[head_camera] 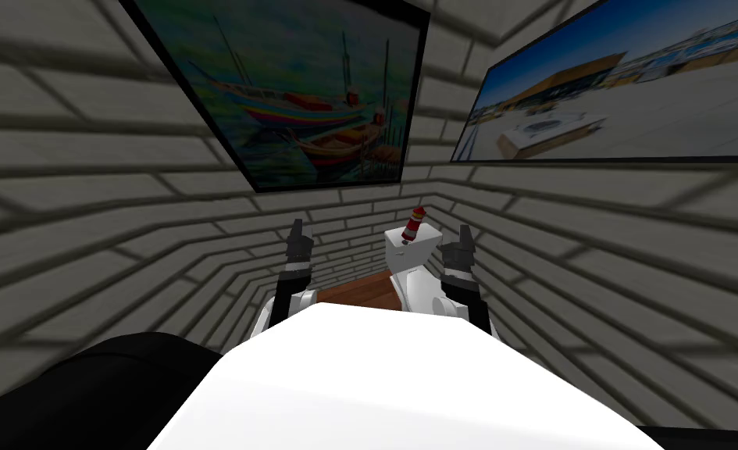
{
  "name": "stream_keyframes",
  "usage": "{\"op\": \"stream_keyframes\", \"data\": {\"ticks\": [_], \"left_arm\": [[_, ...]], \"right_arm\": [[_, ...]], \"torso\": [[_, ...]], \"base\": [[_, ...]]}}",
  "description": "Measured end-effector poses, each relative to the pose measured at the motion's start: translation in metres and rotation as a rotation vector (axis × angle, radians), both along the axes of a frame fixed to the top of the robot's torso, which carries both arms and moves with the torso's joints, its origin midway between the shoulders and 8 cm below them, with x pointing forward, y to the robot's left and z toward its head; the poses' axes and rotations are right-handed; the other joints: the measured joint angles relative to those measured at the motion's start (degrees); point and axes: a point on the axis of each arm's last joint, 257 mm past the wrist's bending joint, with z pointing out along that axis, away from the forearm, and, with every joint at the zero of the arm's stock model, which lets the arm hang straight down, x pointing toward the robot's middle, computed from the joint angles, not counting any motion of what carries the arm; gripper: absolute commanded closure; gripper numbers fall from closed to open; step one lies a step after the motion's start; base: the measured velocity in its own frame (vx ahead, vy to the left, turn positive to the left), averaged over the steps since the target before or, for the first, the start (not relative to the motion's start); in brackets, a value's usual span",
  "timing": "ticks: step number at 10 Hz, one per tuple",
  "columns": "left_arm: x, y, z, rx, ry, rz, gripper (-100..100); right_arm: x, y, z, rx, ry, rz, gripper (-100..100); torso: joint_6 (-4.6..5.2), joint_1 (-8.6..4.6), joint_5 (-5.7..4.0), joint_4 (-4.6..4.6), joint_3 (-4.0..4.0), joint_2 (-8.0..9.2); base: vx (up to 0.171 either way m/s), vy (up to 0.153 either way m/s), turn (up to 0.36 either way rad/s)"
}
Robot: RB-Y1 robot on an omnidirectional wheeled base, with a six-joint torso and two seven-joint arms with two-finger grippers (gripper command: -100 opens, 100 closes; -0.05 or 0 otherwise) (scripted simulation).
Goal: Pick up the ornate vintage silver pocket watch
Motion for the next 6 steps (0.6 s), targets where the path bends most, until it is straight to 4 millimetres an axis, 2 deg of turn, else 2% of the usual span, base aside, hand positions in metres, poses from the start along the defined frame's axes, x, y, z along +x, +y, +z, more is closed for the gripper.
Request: {"op": "stream_keyframes", "data": {"ticks": [6], "left_arm": [[0.0, 0.0, 0.0, 0.0, 0.0, 0.0, 0]], "right_arm": [[0.008, 0.019, -0.018, -0.239, 0.036, 0.049, -100]], "torso": [[-0.01, 0.0, 0.0, 0.03, 0.08, 0.14]], "base": [[-0.03, 0.006, 0.093]]}}
